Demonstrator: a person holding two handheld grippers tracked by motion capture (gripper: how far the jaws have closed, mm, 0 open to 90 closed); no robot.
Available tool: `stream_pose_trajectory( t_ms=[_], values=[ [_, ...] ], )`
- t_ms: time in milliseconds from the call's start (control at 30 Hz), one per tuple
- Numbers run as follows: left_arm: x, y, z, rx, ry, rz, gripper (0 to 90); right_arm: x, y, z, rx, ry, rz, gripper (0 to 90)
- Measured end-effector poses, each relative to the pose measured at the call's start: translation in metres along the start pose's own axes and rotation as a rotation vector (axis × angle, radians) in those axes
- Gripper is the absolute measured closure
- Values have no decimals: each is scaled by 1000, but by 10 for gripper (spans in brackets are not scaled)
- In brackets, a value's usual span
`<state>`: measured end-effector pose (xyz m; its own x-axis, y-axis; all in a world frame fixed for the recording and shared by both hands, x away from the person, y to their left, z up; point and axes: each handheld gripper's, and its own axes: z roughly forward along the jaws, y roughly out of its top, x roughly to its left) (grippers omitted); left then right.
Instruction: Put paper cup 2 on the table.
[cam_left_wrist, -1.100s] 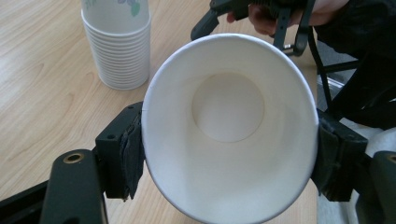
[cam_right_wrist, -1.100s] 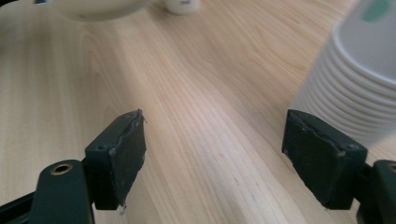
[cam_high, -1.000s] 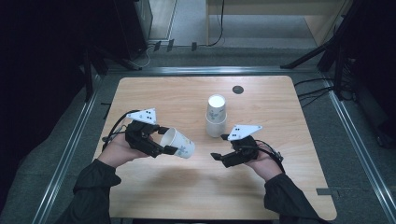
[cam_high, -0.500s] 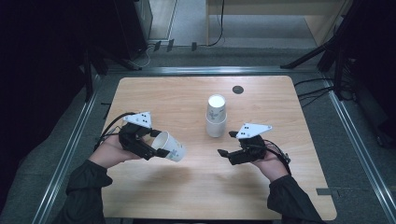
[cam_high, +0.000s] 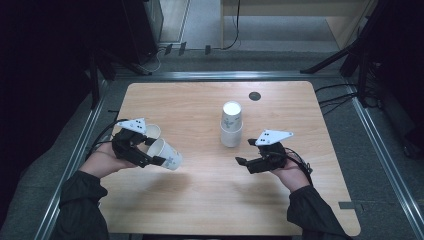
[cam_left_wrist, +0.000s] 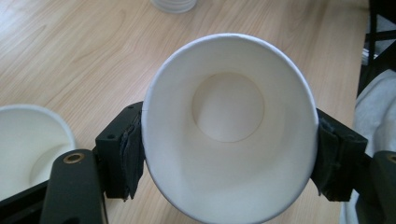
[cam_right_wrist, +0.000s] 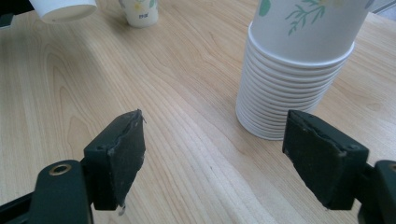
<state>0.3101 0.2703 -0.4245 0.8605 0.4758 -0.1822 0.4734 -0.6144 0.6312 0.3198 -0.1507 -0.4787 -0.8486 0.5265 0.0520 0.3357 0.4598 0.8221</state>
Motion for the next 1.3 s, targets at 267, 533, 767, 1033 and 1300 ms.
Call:
stream_pose_trajectory(
  t_ms=[267,533,767,1033,1300],
  values=[
    [5,-13,-8,61,63,-18,245,-7,-2,0,24,-12,7,214],
    [5,-24,-7,162,135,-18,244,-14,1,0,16,-19,17,214],
    [6,-31,0,263,199,1,243,-16,2,1,22,-14,21,214],
    [10,-35,16,361,244,32,239,-16,1,2,29,-15,14,214],
    [11,-33,23,380,252,64,230,-17,0,0,25,-24,20,214]
  ],
)
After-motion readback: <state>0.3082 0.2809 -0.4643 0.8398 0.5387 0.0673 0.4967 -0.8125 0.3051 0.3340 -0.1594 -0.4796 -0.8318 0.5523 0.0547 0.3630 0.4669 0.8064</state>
